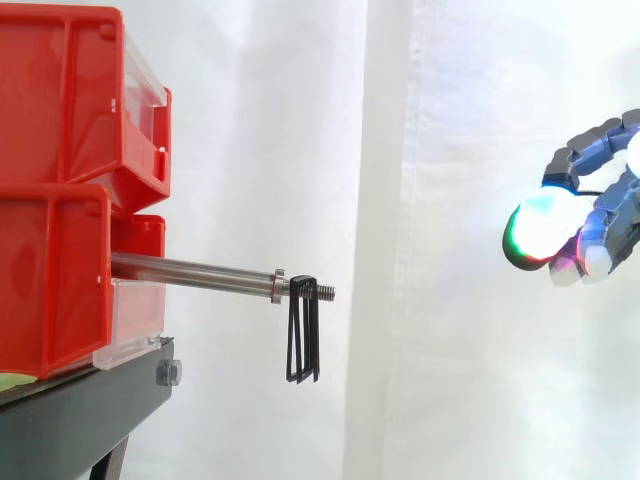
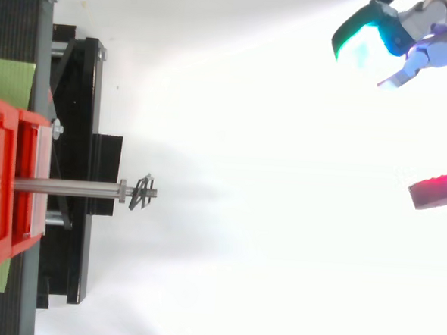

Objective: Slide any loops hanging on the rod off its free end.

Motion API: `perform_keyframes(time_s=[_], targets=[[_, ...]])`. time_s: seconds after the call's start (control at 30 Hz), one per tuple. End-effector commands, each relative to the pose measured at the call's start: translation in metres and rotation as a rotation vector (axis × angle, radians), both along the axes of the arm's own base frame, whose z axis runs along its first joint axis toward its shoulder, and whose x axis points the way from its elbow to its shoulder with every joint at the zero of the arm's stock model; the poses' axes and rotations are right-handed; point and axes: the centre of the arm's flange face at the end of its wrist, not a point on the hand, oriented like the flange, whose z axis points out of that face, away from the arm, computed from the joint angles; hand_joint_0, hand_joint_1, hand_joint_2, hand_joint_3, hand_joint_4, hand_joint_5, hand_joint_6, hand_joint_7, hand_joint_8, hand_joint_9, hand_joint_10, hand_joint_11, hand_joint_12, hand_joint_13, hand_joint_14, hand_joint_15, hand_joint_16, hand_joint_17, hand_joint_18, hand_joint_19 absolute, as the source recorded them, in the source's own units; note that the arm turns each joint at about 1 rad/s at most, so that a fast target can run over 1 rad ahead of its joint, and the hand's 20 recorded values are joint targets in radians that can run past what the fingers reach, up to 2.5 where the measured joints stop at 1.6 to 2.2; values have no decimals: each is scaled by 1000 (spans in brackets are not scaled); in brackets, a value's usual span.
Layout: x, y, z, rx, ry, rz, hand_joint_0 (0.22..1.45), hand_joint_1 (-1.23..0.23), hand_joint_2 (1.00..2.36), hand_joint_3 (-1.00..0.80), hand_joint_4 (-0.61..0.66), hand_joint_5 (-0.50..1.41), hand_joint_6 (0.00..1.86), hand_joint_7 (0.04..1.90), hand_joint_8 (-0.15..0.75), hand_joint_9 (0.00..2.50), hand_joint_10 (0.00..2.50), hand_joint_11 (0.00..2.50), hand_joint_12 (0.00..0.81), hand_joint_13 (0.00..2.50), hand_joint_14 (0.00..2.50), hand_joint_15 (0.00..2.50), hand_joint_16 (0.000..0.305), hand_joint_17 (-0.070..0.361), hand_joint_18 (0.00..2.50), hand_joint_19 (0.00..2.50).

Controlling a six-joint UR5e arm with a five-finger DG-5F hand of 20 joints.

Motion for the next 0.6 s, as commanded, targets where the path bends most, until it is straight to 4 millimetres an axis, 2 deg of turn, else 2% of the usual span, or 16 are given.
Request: perform_keyframes(time_s=[0.0, 0.33, 0.53, 0.57], targets=[[0, 3, 0, -118, 28, -17, 500, -655, 1002, -462, 277, -159, 502, 814, 296, 805, 16, 486, 378, 615, 8, 220, 51, 116, 584, 238], [2, 9, 1, -207, 37, -26, 502, -658, 1001, -477, 276, -159, 502, 812, 296, 801, 16, 489, 380, 614, 9, 229, 51, 116, 583, 248], [12, 12, -30, -247, 97, -14, 470, -736, 1000, -500, 288, -162, 502, 839, 304, 782, 18, 498, 391, 620, 8, 227, 54, 121, 603, 245], [15, 12, -41, -251, 112, -12, 465, -747, 1000, -500, 290, -162, 502, 842, 302, 779, 18, 495, 392, 621, 8, 226, 54, 122, 606, 243]])
